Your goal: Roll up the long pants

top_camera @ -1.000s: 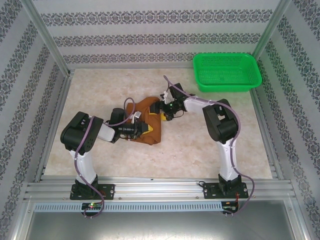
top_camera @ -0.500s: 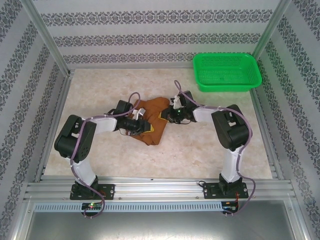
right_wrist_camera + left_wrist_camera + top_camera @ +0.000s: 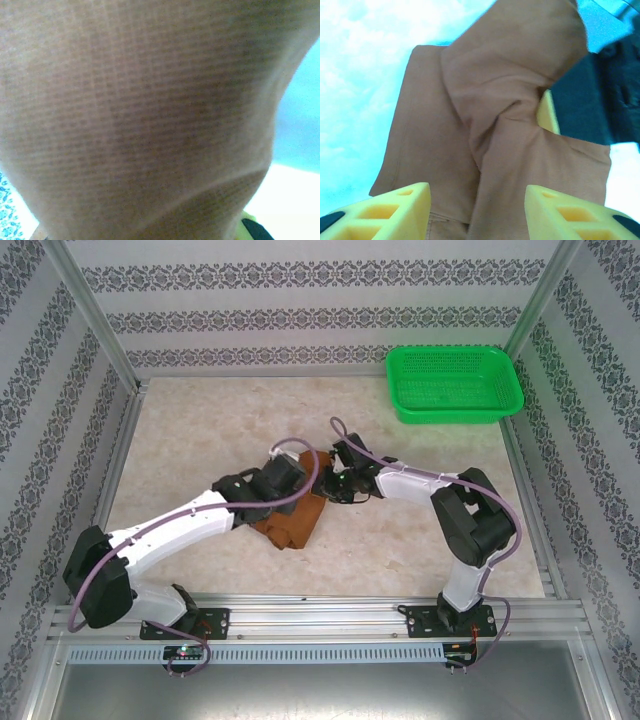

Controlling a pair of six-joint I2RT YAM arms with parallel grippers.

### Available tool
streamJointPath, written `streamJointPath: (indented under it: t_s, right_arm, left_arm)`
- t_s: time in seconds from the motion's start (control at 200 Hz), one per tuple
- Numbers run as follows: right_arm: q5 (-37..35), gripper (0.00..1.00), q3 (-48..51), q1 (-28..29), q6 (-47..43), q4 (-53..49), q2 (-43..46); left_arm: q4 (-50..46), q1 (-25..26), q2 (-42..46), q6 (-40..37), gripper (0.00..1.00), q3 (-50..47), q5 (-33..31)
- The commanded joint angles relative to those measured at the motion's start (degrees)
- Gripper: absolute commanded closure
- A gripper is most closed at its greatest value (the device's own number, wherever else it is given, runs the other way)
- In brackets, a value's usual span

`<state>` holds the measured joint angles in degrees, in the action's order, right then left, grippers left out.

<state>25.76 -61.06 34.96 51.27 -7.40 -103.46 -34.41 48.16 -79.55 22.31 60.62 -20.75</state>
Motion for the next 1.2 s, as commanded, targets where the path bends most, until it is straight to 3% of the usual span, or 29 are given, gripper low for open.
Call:
streamJointPath:
  t_s: [0.0,0.115,0.27,0.435,0.6,0.779,0.879,1.039,1.199]
  right_arm:
    - [-1.40,1.00,-0.67,1.34,2.39,-4.79,-2.27]
    - [-1.92,1.00,0.56,1.38,2.28,-4.55,-1.76]
    - [-2.08,1.00,2.15,1.38,2.52,-3.81,-1.22]
    - [-2.50,1.00,3.54,1.48,2.34,-3.44,-0.66]
    - [-2.03,1.00,5.24,1.43,2.57,-2.02,-0.20]
    - [-0.74,1.00,7.31,1.70,3.65,0.58,0.10]
    - [-0.47,1.00,8.07,1.86,3.77,0.94,0.42]
    - [-0.59,1.00,10.79,1.55,4.19,1.87,3.34]
    - [-0.54,1.00,13.36,0.97,3.74,1.63,6.69]
  left_arm:
    - [-5.74,5.72,-2.50,2.09,0.48,-0.93,-12.00]
    - [-10.19,12.67,-8.42,7.35,0.48,1.37,-18.50]
    - [-16.20,21.71,-20.56,7.63,0.44,8.47,-27.01]
    - [-25.27,26.01,-33.09,10.18,0.28,14.51,-33.23]
    - [-29.94,23.21,-36.01,17.68,0.22,13.65,-32.59]
    - [-43.29,20.05,-42.41,28.32,0.18,16.51,-40.73]
    - [-48.08,19.55,-47.03,30.00,0.13,20.28,-43.82]
    - [-50.10,14.87,-52.46,29.21,0.06,24.22,-41.03]
    - [-35.78,7.02,-47.37,17.25,0.06,18.93,-29.83]
